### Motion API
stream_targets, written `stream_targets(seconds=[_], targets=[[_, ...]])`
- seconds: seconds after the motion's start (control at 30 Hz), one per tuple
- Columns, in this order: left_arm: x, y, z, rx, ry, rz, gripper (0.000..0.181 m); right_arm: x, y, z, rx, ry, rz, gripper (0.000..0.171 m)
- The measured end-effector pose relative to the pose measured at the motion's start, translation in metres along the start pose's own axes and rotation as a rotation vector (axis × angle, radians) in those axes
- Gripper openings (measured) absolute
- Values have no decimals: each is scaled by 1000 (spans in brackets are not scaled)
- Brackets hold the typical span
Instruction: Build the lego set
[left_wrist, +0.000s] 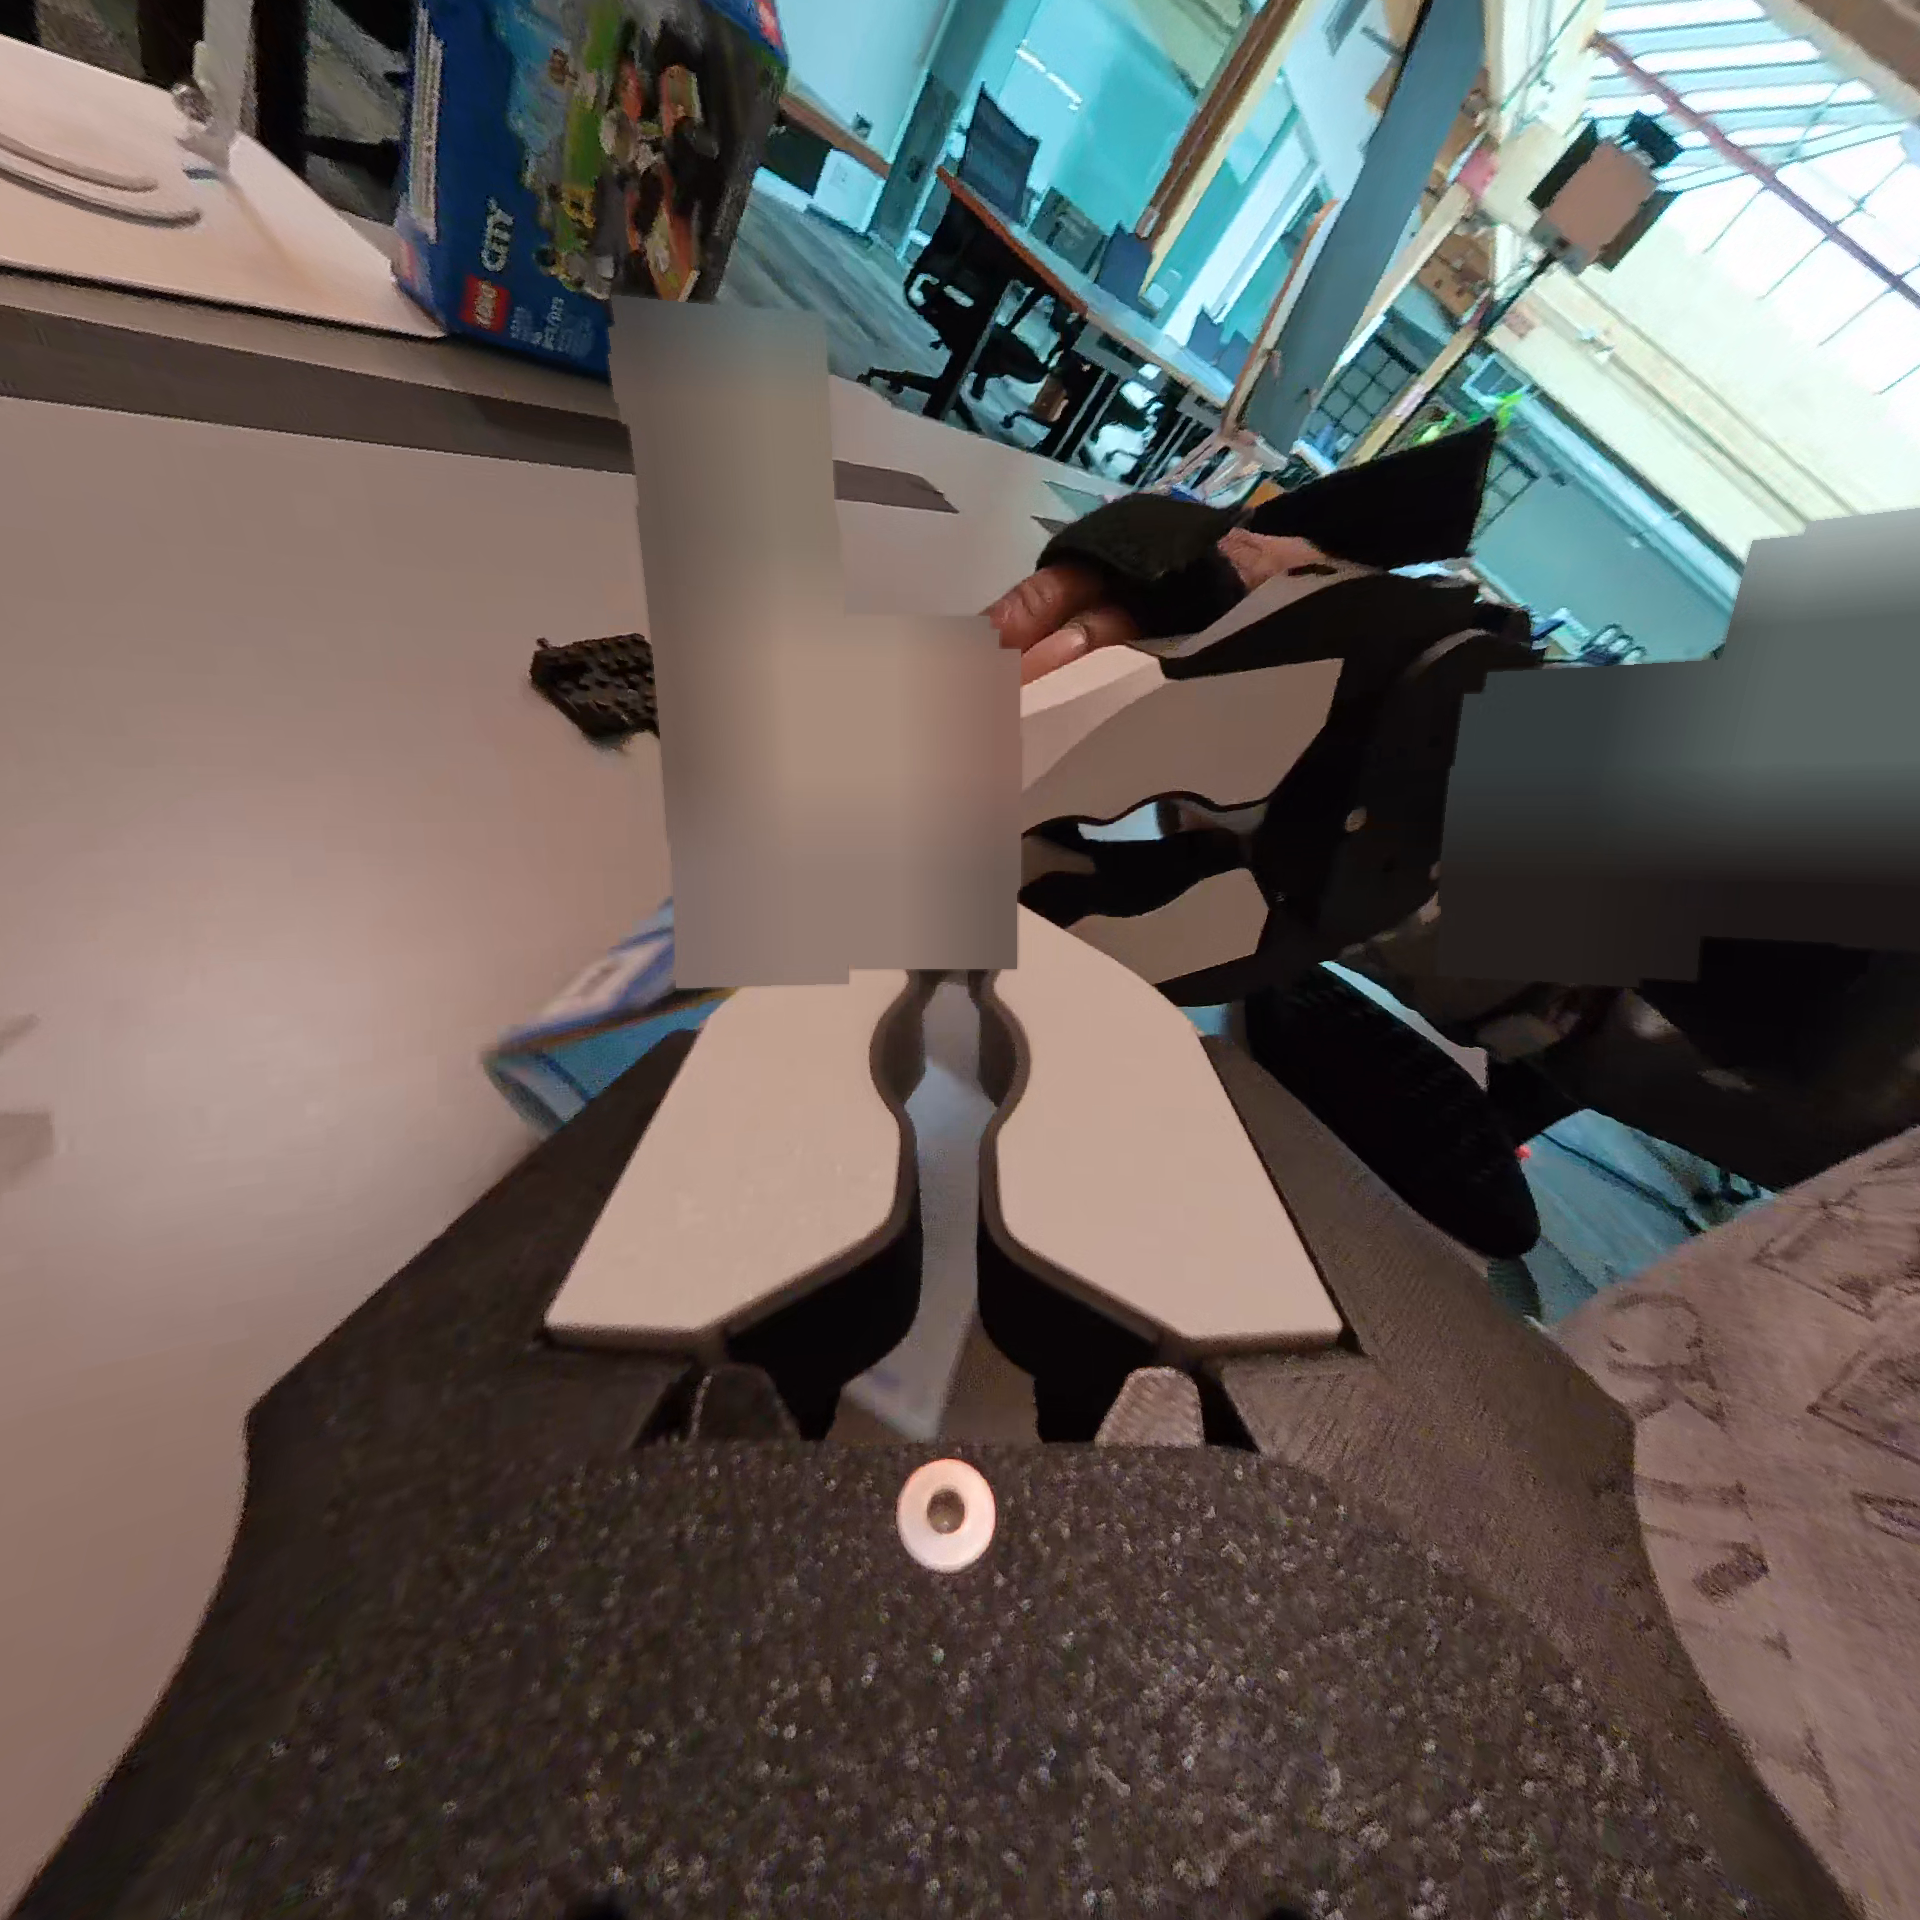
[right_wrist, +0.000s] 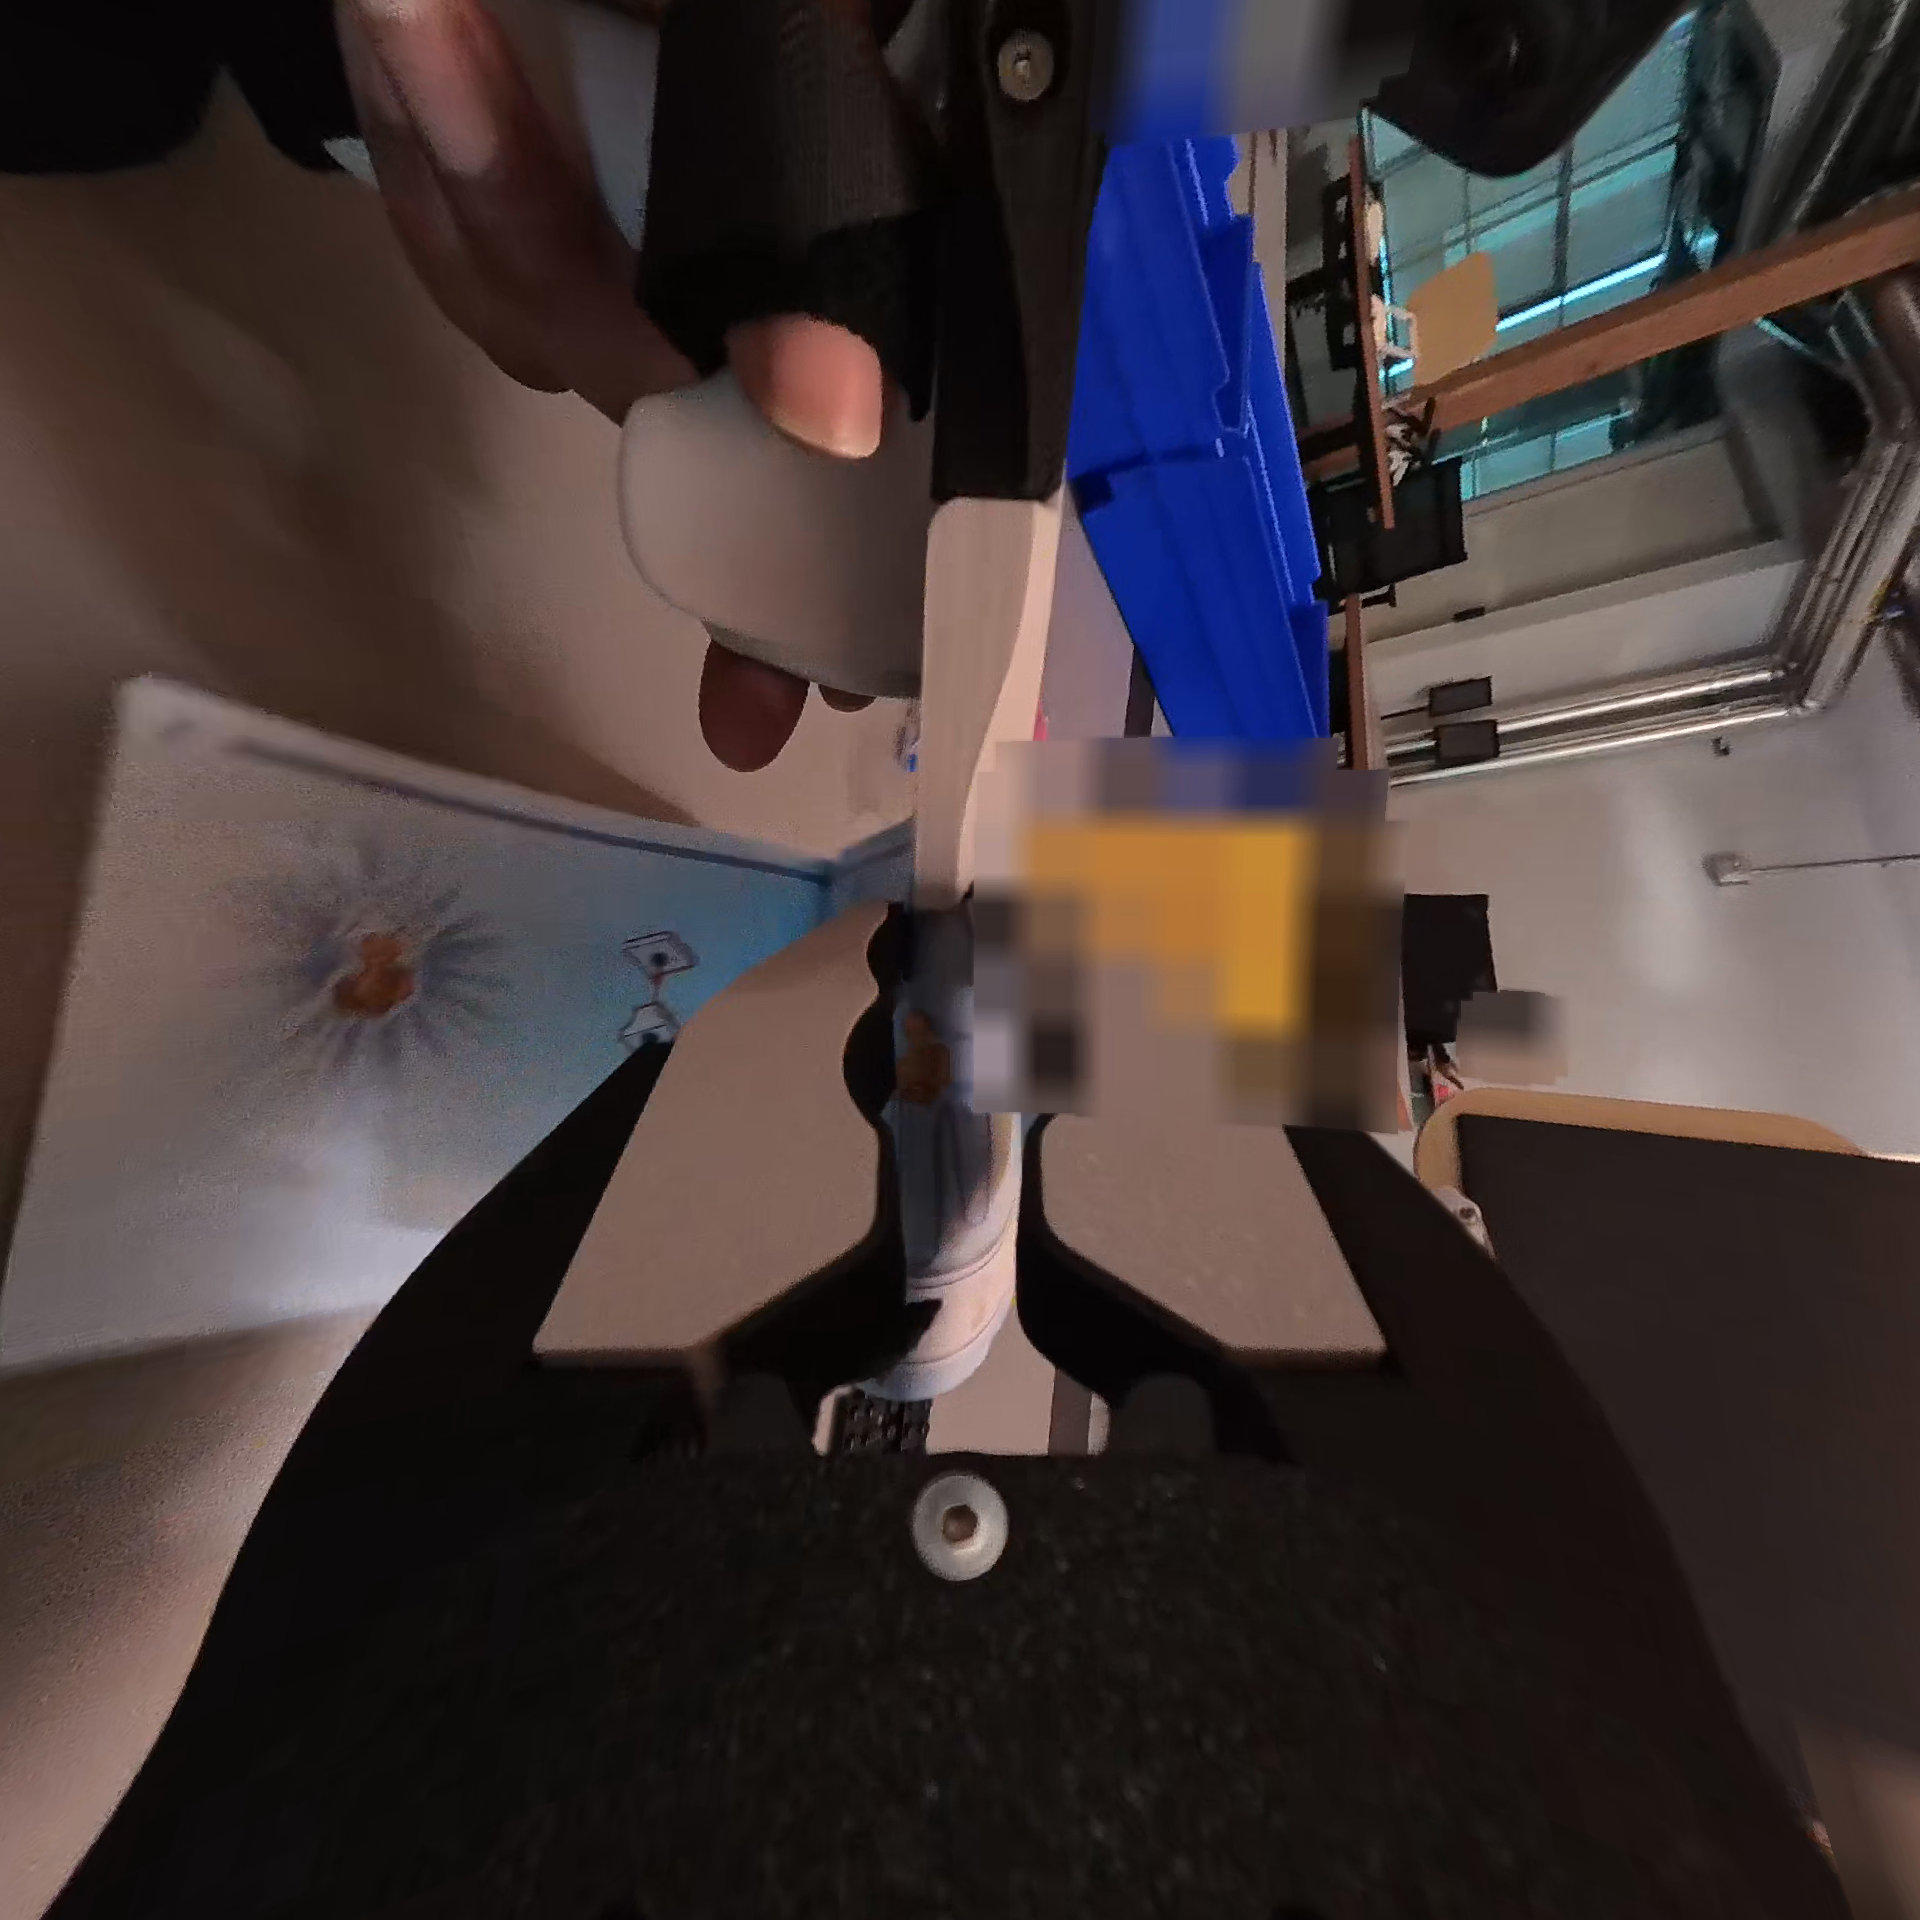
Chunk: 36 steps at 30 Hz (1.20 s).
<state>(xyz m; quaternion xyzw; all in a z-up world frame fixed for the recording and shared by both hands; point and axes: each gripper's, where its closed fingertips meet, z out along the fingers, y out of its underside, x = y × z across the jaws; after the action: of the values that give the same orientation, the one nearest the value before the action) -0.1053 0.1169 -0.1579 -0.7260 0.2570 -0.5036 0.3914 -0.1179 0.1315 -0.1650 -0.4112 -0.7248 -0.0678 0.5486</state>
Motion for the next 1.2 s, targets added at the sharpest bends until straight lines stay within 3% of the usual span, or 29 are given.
stream_targets(seconds=[0.27, 1.2], targets=[[13, -13, -17, 53, 160, -46, 5, 2, -1, -13, 62, 0, -4, 15], [36, -3, -8, 27, 335, -166, 5, -12, -3, -38, 143, 98, 61, 18]])
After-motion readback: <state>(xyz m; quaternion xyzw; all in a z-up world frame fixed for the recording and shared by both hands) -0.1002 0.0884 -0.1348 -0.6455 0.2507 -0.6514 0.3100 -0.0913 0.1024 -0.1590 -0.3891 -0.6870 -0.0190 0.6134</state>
